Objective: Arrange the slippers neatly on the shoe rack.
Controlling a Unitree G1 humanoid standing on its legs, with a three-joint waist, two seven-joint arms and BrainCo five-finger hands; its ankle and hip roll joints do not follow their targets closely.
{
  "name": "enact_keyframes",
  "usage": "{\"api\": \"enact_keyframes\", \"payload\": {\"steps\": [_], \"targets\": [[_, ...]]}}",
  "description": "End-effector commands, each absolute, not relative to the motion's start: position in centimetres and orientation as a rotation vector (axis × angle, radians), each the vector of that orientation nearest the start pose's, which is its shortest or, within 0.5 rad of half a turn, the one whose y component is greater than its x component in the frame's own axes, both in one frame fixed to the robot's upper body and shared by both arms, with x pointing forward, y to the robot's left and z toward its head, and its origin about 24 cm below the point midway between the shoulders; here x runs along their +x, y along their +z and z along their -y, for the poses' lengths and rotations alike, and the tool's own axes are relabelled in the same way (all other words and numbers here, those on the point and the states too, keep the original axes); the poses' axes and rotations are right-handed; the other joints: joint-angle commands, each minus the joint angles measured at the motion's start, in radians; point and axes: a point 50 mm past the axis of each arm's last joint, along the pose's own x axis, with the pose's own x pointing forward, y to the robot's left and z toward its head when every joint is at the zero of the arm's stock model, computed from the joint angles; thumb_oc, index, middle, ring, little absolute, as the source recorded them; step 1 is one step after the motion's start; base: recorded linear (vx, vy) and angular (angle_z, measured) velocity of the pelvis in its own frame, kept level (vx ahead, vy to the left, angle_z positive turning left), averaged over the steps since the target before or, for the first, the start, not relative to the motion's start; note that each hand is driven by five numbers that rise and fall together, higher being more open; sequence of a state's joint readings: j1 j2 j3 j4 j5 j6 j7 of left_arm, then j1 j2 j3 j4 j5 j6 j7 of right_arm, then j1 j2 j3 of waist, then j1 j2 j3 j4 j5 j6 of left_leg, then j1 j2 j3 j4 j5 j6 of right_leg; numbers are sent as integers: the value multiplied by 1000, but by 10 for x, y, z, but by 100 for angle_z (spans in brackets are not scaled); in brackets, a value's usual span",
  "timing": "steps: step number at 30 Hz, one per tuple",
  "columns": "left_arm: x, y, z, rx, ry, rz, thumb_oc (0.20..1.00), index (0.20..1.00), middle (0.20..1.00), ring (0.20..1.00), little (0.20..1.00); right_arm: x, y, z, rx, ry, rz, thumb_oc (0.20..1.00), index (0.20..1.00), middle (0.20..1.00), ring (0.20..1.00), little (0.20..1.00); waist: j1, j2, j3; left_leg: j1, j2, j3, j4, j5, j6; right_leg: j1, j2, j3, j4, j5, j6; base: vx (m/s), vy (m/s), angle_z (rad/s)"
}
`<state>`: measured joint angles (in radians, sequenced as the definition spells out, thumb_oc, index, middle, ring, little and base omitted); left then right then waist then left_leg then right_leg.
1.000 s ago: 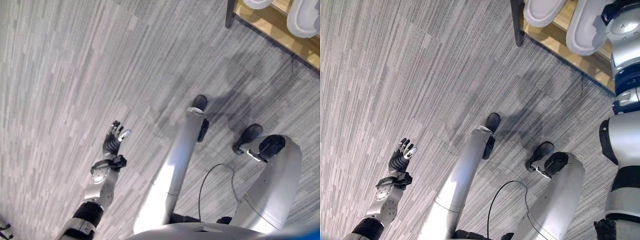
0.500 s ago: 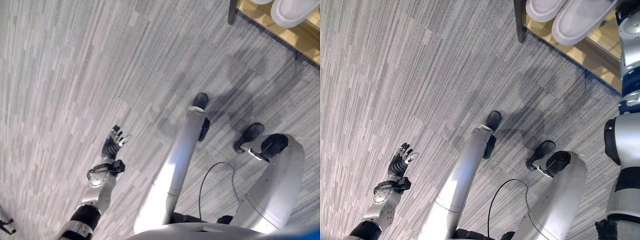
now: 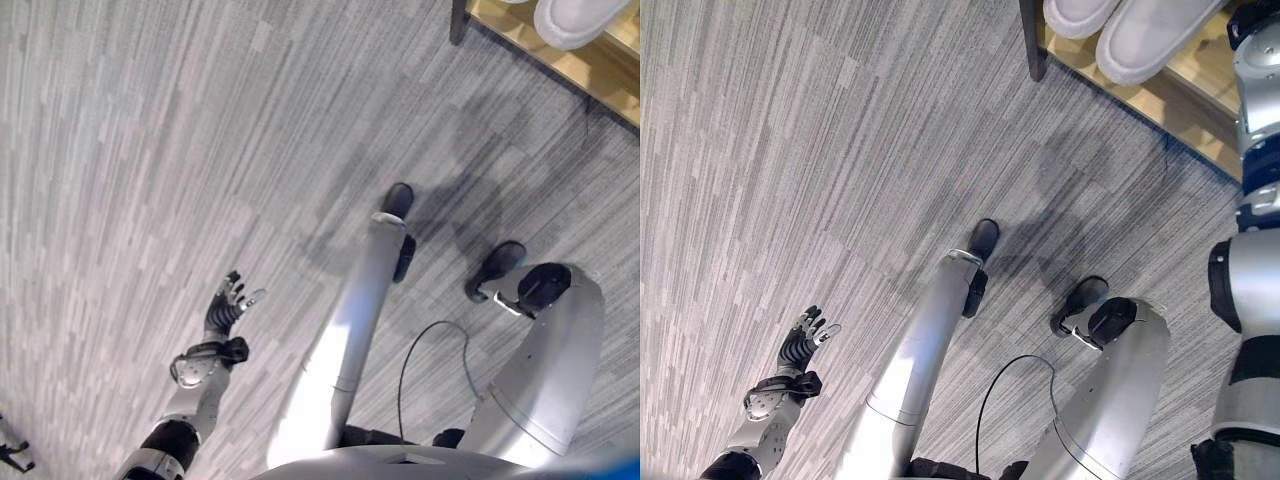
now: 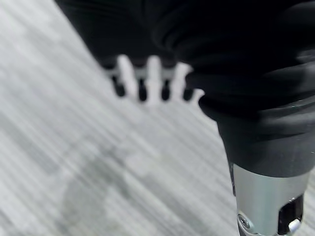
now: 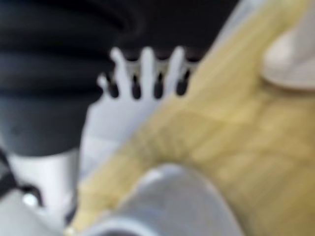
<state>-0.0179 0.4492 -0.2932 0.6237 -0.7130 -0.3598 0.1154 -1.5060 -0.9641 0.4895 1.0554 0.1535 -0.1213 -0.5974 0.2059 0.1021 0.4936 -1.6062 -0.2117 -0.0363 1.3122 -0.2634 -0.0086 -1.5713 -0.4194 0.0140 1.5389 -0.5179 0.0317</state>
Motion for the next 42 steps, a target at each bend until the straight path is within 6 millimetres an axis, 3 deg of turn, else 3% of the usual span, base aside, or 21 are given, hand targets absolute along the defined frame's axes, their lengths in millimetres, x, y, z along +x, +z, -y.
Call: {"api": "enact_keyframes", "payload": {"steps": [1, 6, 9, 10, 13, 18, 20, 21, 22, 25, 26, 27, 28, 29, 30, 33, 36, 37, 38, 41, 42], "targets": [[198, -50, -282, -55, 364, -303, 1000, 1000, 1000, 1000, 1000, 321, 424, 303, -567, -919, 949, 1000, 1000, 1000, 1000, 1000, -10, -9, 26, 36, 77, -58, -51, -88, -56, 53, 61, 68, -96, 81, 37, 0, 0, 0], [200, -49, -283, -4, 358, -305, 1000, 1000, 1000, 1000, 1000, 319, 402, 309, -221, -785, 1002, 1000, 1000, 1000, 1000, 1000, -20, -9, 26, 36, 75, -73, -73, -72, -61, 48, 70, 65, -103, 90, 43, -34, -18, -2], [199, -50, -286, -16, 377, -308, 1000, 1000, 1000, 1000, 1000, 324, 389, 303, -162, -711, 999, 1000, 1000, 1000, 1000, 1000, -27, -15, 26, 36, 80, -75, -69, -71, -60, 53, 80, 61, -108, 93, 43, -18, 15, -1], [200, -51, -285, -36, 389, -310, 1000, 1000, 1000, 1000, 1000, 326, 374, 297, -169, -658, 1004, 1000, 1000, 1000, 1000, 1000, -38, -25, 26, 36, 86, -73, -77, -63, -60, 68, 90, 46, -127, 98, 45, -86, 56, -5], [209, -45, -285, -44, 396, -276, 1000, 1000, 1000, 1000, 1000, 322, 367, 291, -243, -615, 1025, 1000, 1000, 1000, 1000, 1000, -46, -40, 25, 36, 95, -78, -115, -35, -64, 86, 97, 17, -180, 111, 46, -90, 33, -14], [251, -11, -272, -72, 370, -102, 1000, 1000, 1000, 1000, 1000, 328, 333, 286, -195, -596, 966, 1000, 1000, 1000, 1000, 1000, -68, -90, -83, 42, 113, -118, -306, 57, -80, 145, 127, -92, -402, 153, 57, -135, -8, -7], [264, 4, -260, -60, 314, -33, 1000, 1000, 1000, 1000, 1000, 332, 302, 280, -156, -558, 906, 1000, 1000, 1000, 1000, 1000, -85, -112, -88, 133, 122, -134, -409, 87, -76, 236, 147, -120, -501, 191, 63, -158, -16, 4], [264, 4, -260, -60, 314, -33, 1000, 1000, 1000, 1000, 1000, 332, 302, 280, -156, -558, 906, 1000, 1000, 1000, 1000, 1000, -85, -112, -88, 133, 122, -134, -409, 87, -76, 236, 147, -120, -501, 191, 63, -153, -16, 16], [272, 8, -250, -44, 270, -19, 1000, 1000, 1000, 1000, 1000, 342, 262, 273, -98, -520, 785, 1000, 1000, 1000, 1000, 1000, -93, -130, -95, 223, 130, -144, -506, 117, -78, 323, 159, -142, -589, 215, 65, -149, -19, 12], [269, 0, -241, -14, 228, -56, 1000, 1000, 1000, 1000, 1000, 344, 182, 256, -33, -436, 554, 1000, 1000, 1000, 1000, 1000, -105, -157, -115, 395, 150, -150, -644, 156, -80, 482, 176, -177, -737, 271, 81, -139, -7, 9], [261, -17, -236, 4, 202, -130, 1000, 1000, 1000, 1000, 1000, 334, 127, 247, -152, -383, 377, 1000, 1000, 1000, 1000, 1000, -109, -172, -137, 515, 165, -153, -743, 176, -83, 596, 175, -198, -841, 301, 92, -77, 1, 5], [260, -18, -236, 5, 201, -132, 1000, 1000, 1000, 1000, 1000, 333, 126, 247, -154, -384, 375, 1000, 1000, 1000, 1000, 1000, -108, -170, -132, 530, 166, -155, -753, 180, -83, 612, 177, -201, -852, 306, 92, -29, -20, -7], [253, -27, -236, 0, 197, -175, 1000, 1000, 1000, 1000, 1000, 324, 105, 250, -299, -379, 302, 1000, 1000, 1000, 1000, 1000, -106, -171, -139, 593, 167, -158, -802, 192, -83, 675, 177, -218, -897, 313, 93, 37, -13, -4], [239, -39, -232, 66, 159, -219, 1000, 1000, 1000, 1000, 1000, 305, 68, 242, -349, -336, 189, 1000, 1000, 1000, 1000, 1000, -118, -177, -160, 709, 172, -158, -879, 211, -87, 785, 180, -235, -971, 329, 98, 41, -13, 5], [238, -40, -232, 69, 158, -222, 1000, 1000, 1000, 1000, 1000, 304, 67, 242, -349, -336, 186, 1000, 1000, 1000, 1000, 1000, -117, -177, -155, 722, 173, -159, -888, 214, -87, 798, 181, -237, -978, 332, 98, 41, 14, 8], [226, -43, -225, 190, 49, -240, 1000, 1000, 1000, 1000, 1000, 264, -1, 245, -293, -337, -86, 1000, 1000, 1000, 1000, 1000, -137, -176, -193, 909, 182, -164, -1018, 237, -89, 976, 185, -261, -1109, 368, 107, 62, -33, -5], [226, -38, -221, 212, 6, -218, 1000, 1000, 1000, 1000, 1000, 249, -23, 242, -312, -298, -184, 1000, 1000, 1000, 1000, 1000, -145, -170, -200, 991, 191, -165, -1067, 254, -94, 1052, 191, -273, -1157, 387, 113, -3, -24, 3], [227, -35, -217, 240, -26, -200, 1000, 1000, 1000, 1000, 1000, 241, -32, 240, -326, -265, -228, 1000, 1000, 1000, 1000, 1000, -151, -165, -206, 1018, 196, -166, -1096, 291, -95, 1085, 191, -282, -1194, 420, 110, 0, 0, 0], [226, -32, -211, 243, -75, -185, 1000, 1000, 1000, 1000, 1000, 226, -46, 241, -381, -209, -298, 1000, 1000, 1000, 1000, 1000, -162, -161, -226, 1094, 201, -167, -1136, 292, -91, 1154, 200, -282, -1238, 429, 113, 3, -7, -4], [225, -29, -206, 254, -110, -171, 1000, 1000, 1000, 1000, 1000, 218, -55, 242, -391, -189, -344, 1000, 1000, 1000, 1000, 1000, -169, -159, -232, 1145, 206, -164, -1160, 292, -90, 1205, 204, -285, -1266, 437, 115, 102, -26, -11], [224, -26, -198, 247, -171, -153, 1000, 1000, 1000, 1000, 1000, 205, -65, 241, -391, -158, -401, 1000, 1000, 1000, 1000, 1000, -178, -153, -251, 1217, 206, -159, -1186, 289, -85, 1275, 210, -281, -1314, 450, 121, 204, -45, -12]]}}
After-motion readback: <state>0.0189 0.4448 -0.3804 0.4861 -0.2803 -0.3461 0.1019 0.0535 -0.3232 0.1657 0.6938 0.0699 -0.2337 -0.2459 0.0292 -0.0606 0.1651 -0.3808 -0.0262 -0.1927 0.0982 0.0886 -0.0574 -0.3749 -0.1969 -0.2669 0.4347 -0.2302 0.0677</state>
